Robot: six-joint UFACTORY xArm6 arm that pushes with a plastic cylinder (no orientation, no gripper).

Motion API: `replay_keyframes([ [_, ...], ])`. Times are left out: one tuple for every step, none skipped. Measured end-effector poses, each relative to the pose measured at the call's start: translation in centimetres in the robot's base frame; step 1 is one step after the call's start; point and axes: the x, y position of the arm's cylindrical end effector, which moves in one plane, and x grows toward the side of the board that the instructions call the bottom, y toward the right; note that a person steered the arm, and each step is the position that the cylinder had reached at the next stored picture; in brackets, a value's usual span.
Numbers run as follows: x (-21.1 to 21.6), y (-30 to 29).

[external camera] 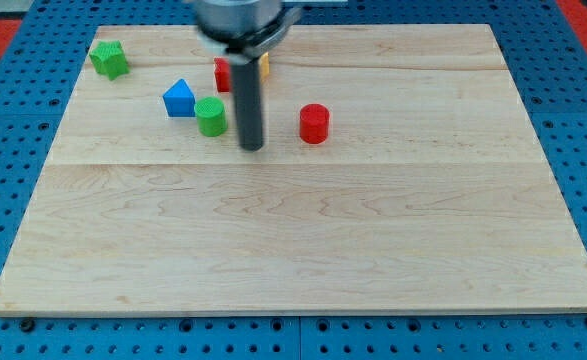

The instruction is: Push the red star left to the red circle

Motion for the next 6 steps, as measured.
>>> replay_keyframes([
  [-0.3, -10.3],
  [-8.8, -13.9],
  [-18.2, -9.4],
  [-20.9, -5.5],
  [-17.3, -2.9],
  [-13.9, 0.0],
])
